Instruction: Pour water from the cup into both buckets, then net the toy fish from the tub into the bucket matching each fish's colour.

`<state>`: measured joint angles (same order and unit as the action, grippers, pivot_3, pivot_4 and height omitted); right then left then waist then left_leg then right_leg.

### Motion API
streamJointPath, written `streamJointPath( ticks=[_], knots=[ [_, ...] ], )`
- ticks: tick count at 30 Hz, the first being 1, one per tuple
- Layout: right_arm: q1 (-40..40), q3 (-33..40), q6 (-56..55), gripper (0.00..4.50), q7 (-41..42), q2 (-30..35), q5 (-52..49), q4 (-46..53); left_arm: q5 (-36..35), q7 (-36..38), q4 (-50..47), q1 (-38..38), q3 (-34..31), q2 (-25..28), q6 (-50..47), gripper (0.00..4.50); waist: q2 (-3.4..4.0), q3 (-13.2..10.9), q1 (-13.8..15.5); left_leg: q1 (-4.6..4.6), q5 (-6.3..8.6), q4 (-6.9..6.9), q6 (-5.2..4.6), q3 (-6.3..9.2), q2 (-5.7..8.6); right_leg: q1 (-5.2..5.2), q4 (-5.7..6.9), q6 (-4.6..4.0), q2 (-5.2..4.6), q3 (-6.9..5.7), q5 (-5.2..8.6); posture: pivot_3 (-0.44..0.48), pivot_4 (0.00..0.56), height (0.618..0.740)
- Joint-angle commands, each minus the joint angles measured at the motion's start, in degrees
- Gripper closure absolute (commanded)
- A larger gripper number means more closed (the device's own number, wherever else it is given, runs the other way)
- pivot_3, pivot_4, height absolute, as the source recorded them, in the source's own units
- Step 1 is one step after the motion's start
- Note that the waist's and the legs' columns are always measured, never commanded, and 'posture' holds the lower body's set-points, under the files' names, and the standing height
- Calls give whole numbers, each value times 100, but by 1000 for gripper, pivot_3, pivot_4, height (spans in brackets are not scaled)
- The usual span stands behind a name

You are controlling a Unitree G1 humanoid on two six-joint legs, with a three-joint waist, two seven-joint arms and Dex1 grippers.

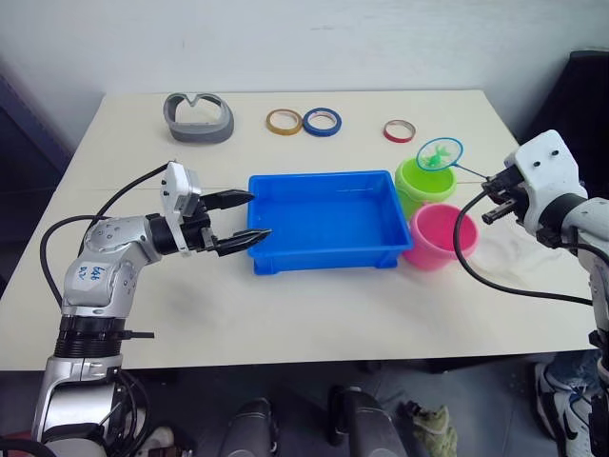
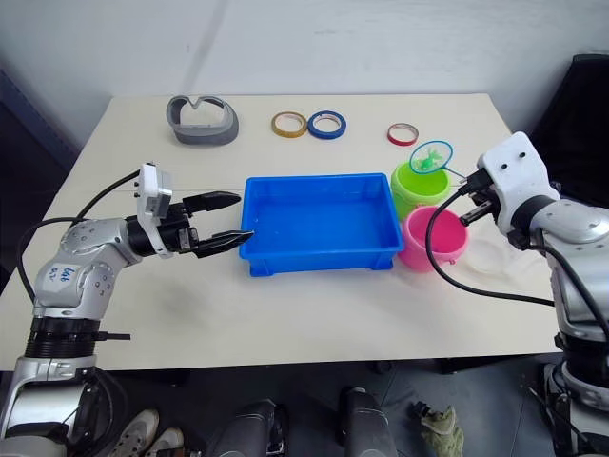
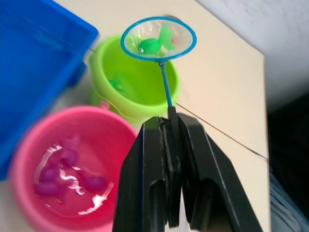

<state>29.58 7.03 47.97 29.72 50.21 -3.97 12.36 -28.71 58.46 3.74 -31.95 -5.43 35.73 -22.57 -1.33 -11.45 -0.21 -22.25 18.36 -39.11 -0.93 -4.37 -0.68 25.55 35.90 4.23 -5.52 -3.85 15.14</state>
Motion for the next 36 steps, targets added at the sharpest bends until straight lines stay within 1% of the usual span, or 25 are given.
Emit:
streamJointPath(
  ticks=[1, 6, 8, 12, 15, 18, 21, 25, 27, 29, 32, 36],
  knots=[
    [41, -240, -673, 4500, -129, 236, 464, -197, -20, 29, -121, -37, -74, 36, 54, 31, 2, -1, 3, 0, 0, 0, 0, -1, 0, 1, 0, 0, 0, -1, 0, 0, 150, 713],
    [-97, -717, -1281, 4500, -87, 383, 999, -238, -29, 29, -139, -12, -100, 64, 40, 31, 2, -1, 9, 0, 0, 0, 0, -2, -1, 1, -1, 1, 1, -2, -1, 0, 150, 713],
    [-140, -1041, -1628, 4500, -112, 546, 1421, -246, -35, 28, -154, -7, -96, 62, 30, 31, 2, -1, 8, 0, 0, 0, 0, -2, -1, 1, -1, 2, 1, -2, -1, 0, 150, 713],
    [-229, -1427, -2138, 4500, -143, 842, 2140, -200, -42, 27, -170, 0, -94, 55, 22, 31, 2, -1, 10, 0, -1, -2, 1, -5, 1, 1, -1, 3, 1, -4, -2, 0, 150, 713],
    [-262, -1705, -2677, 4500, -246, 1164, 2876, -222, -47, 29, -174, 0, -88, 49, 13, 31, 2, -1, 12, 1, -1, -2, 1, -6, 1, 1, -1, 3, 1, -4, -2, 0, 150, 713],
    [-256, -1758, -3031, 4500, -301, 1282, 3345, -289, -49, 27, -179, -1, -83, 40, 3, 31, 2, -1, 3, 3, -2, -3, 2, -9, 0, 1, -1, 3, 2, -4, -2, 0, 150, 713],
    [-280, -1631, -3170, 4500, -254, 1228, 3510, -315, -51, 27, -181, -2, -78, 31, -3, 31, 2, -1, 6, 6, -3, -3, 5, -12, -1, 1, 1, 3, 4, -6, -2, 0, 150, 713],
    [-308, -1268, -3023, 4500, -114, 1000, 3273, -207, -56, 42, -175, -7, -85, 36, -9, 31, 2, -1, 9, 5, -4, -4, 7, -12, -1, 1, 1, 4, 4, -12, -2, 0, 150, 713],
    [-252, -762, -2666, 4500, 102, 724, 2727, 68, -84, 119, -172, -30, -112, 119, -53, 31, 2, -1, 12, 5, -4, -5, 7, -13, -1, 1, 1, 4, 4, -22, -2, 0, 150, 713],
    [-207, -253, -2303, 4500, 512, 511, 2047, 393, -127, 233, -158, -85, -158, 253, -129, 31, 2, -1, 10, 4, -5, -7, 7, -12, -2, 0, 2, 4, 5, -28, -2, 0, 150, 713],
    [-246, 410, -1853, 4500, 1267, 408, 988, 883, -157, 407, -160, -170, -211, 552, -334, 31, 2, -1, 14, 5, -5, -7, 8, -9, -5, 0, 3, 4, 8, -33, -2, 0, 150, 713],
    [-366, 984, -1162, 4500, 2087, 301, -368, 1435, -59, 588, -224, -250, -124, 959, -563, 31, 2, -1, 15, 7, -4, -7, 5, -4, -5, -7, -1, 4, 7, -37, -2, 0, 150, 713]
  ],
)
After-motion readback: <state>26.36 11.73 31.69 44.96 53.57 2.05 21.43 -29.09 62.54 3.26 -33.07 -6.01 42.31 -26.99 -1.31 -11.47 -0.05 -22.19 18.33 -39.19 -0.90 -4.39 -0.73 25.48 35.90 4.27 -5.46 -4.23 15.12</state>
